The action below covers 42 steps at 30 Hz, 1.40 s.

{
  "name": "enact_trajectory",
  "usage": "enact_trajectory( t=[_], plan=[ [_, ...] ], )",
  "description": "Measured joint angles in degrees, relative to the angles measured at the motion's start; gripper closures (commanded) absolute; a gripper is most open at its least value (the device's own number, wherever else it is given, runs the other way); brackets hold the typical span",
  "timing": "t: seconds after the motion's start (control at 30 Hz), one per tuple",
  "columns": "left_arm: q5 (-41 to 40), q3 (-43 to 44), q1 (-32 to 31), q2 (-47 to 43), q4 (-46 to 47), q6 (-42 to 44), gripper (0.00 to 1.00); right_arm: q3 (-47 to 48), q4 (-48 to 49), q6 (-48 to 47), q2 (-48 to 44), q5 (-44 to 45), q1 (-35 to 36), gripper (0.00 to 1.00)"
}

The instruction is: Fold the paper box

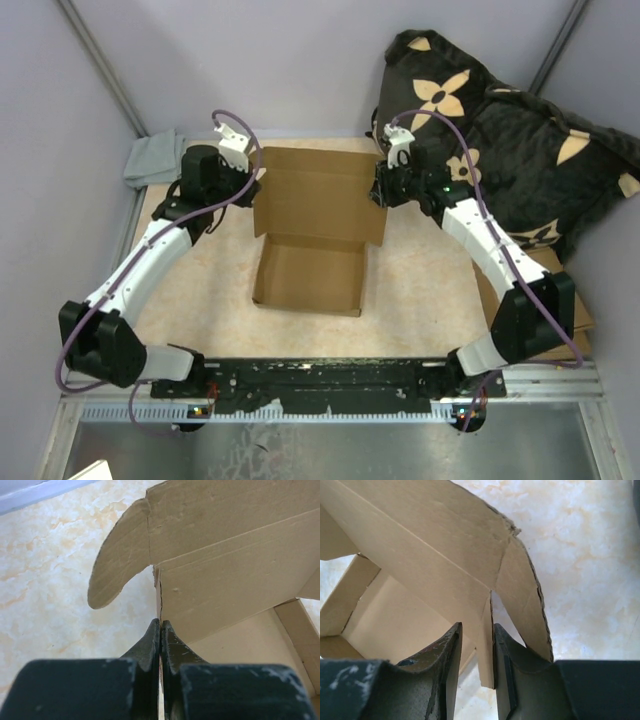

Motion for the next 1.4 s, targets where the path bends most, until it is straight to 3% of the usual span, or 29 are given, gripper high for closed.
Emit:
enact_trajectory(
  t=[0.37,0.67,0.93,1.13,1.4],
  plan=[
    [0.6,-3.0,0.0,-5.1,2.2,-3.3,1.0,7.9,-10.6,2.0,4.5,0.1,-0.1,0.95],
    [1.5,-3.7,0.2,-5.4,6.9,-8.2,1.0,14.5,-10.8,5.0,8.5,5.3,-0.2,0.97],
    [1.6,-3.9,0.3,-4.7,12.1,-11.4,1.0,13.6,-3.0,6.4,8.4,15.0,3.3,0.98],
    [1.0,-5.8,0.5,-3.9,14.4,-12.3,1.0,5.9,7.3,5.3,7.8,24.8,7.5,0.98],
    [0.4,-9.3,0.5,-3.9,15.7,-12.9,1.0,0.1,16.3,6.3,6.8,28.7,8.5,0.98]
  ],
)
